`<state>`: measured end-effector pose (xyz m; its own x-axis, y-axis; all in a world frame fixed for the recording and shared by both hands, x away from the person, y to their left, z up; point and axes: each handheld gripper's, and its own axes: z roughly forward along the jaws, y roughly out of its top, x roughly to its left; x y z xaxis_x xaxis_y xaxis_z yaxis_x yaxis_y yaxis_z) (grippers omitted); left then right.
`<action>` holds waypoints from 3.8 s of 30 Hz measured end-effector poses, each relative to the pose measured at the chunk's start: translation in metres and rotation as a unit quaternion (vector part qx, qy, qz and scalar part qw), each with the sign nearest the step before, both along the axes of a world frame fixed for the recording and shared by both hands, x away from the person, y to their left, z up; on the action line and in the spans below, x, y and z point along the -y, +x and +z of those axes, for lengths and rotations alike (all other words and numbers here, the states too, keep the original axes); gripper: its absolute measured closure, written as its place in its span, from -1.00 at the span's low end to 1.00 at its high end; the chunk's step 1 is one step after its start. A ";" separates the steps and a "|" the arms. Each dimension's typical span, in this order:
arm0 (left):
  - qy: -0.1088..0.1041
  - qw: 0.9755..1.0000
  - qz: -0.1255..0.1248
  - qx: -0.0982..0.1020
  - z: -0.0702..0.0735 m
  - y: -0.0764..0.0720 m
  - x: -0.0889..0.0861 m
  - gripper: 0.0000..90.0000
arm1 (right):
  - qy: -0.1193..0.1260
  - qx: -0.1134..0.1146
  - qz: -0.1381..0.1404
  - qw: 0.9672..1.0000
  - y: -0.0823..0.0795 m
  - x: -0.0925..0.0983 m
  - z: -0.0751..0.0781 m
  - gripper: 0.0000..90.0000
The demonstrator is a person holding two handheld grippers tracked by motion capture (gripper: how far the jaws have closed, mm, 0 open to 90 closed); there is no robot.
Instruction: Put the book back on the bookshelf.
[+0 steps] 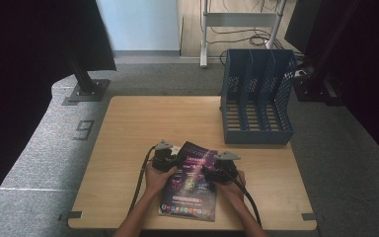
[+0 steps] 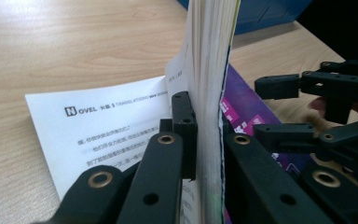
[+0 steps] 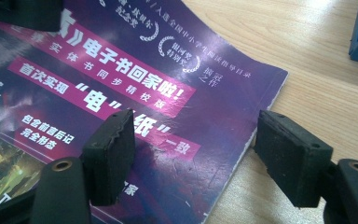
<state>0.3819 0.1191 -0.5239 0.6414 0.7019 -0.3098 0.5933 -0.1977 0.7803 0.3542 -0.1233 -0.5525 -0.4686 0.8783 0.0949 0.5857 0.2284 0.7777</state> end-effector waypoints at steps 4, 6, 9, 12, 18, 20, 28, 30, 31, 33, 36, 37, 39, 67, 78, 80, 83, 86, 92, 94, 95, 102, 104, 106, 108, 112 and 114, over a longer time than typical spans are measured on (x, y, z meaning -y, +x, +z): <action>-0.004 1.000 -0.012 0.011 0.004 -0.003 0.001 0.95 | 0.005 -0.004 0.000 1.000 0.001 0.001 0.000 -0.37; -0.007 1.000 -0.014 0.013 0.006 -0.003 0.002 0.95 | 0.005 -0.004 0.000 1.000 0.001 0.001 0.000 -0.38; -0.008 1.000 -0.019 0.022 0.008 -0.005 0.002 0.95 | 0.004 0.000 0.000 1.000 0.000 0.001 0.000 -0.38; -0.010 0.999 -0.026 0.028 0.010 -0.007 0.003 0.95 | 0.008 -0.002 0.000 1.000 0.000 0.002 0.000 -0.38; -0.019 0.999 -0.035 0.034 0.011 -0.008 0.002 0.95 | 0.011 -0.003 -0.007 1.000 0.002 0.007 0.001 -0.38; -0.021 0.999 -0.036 0.035 0.012 -0.008 0.002 0.95 | 0.015 -0.003 -0.008 1.000 0.002 0.008 0.002 -0.39; -0.021 0.998 -0.035 0.041 0.016 -0.010 0.002 0.95 | 0.023 -0.002 -0.011 1.000 0.003 0.011 0.003 -0.40; -0.021 0.998 -0.035 0.043 0.017 -0.011 0.002 0.95 | 0.025 -0.002 -0.011 1.000 0.003 0.012 0.004 -0.40; -0.021 0.998 -0.036 0.044 0.017 -0.011 0.002 0.95 | 0.026 -0.002 -0.012 1.000 0.003 0.012 0.004 -0.40; -0.022 0.998 -0.037 0.046 0.018 -0.012 0.002 0.95 | 0.030 -0.002 -0.012 0.999 0.003 0.013 0.005 -0.40; -0.023 0.998 -0.038 0.049 0.019 -0.013 0.002 0.95 | 0.036 0.001 -0.012 0.999 0.003 0.015 0.006 -0.40; -0.024 0.998 -0.039 0.049 0.019 -0.013 0.002 0.95 | 0.038 0.000 -0.013 0.999 0.003 0.016 0.006 -0.40; -0.025 0.998 -0.040 0.050 0.019 -0.013 0.003 0.95 | 0.038 0.001 -0.014 0.999 0.004 0.017 0.007 -0.40; -0.033 0.996 -0.046 0.068 0.028 -0.019 0.004 0.95 | 0.051 0.009 -0.009 0.999 0.005 0.022 0.015 -0.46; -0.035 0.996 -0.046 0.075 0.031 -0.022 0.003 0.95 | 0.062 0.008 -0.004 0.998 0.006 0.023 0.017 -0.49; -0.035 0.995 -0.047 0.076 0.031 -0.022 0.003 0.95 | 0.068 0.008 -0.001 0.998 0.006 0.023 0.018 -0.50; -0.039 0.995 -0.047 0.077 0.032 -0.022 0.004 0.95 | 0.079 0.004 0.004 0.997 0.007 0.022 0.022 -0.51; -0.040 0.995 -0.048 0.078 0.033 -0.022 0.004 0.95 | 0.075 0.007 0.006 0.997 0.007 0.021 0.023 -0.52; -0.041 0.994 -0.050 0.083 0.037 -0.024 0.006 0.95 | 0.077 0.000 0.006 0.997 0.011 0.020 0.024 -0.55; -0.041 0.994 -0.051 0.086 0.039 -0.025 0.006 0.95 | 0.078 0.000 0.008 0.997 0.012 0.018 0.024 -0.57; -0.042 0.994 -0.052 0.086 0.039 -0.025 0.006 0.95 | 0.076 -0.001 0.009 0.997 0.012 0.017 0.025 -0.58; -0.040 0.994 -0.053 0.090 0.039 -0.026 0.007 0.95 | 0.076 -0.009 0.009 0.997 0.014 0.017 0.022 -0.61; -0.040 0.994 -0.053 0.090 0.040 -0.027 0.007 0.95 | 0.076 -0.011 0.010 0.997 0.014 0.018 0.021 -0.61; -0.041 0.994 -0.053 0.091 0.040 -0.027 0.007 0.95 | 0.078 -0.012 0.011 0.997 0.014 0.019 0.021 -0.63; -0.041 0.994 -0.054 0.091 0.040 -0.027 0.007 0.95 | 0.082 -0.016 0.012 0.996 0.015 0.020 0.020 -0.65; -0.040 0.994 -0.054 0.091 0.039 -0.026 0.007 0.95 | 0.092 -0.026 0.014 0.995 0.017 0.022 0.017 -0.68; -0.039 0.994 -0.054 0.091 0.039 -0.026 0.008 0.95 | 0.099 -0.034 0.016 0.994 0.018 0.023 0.016 -0.68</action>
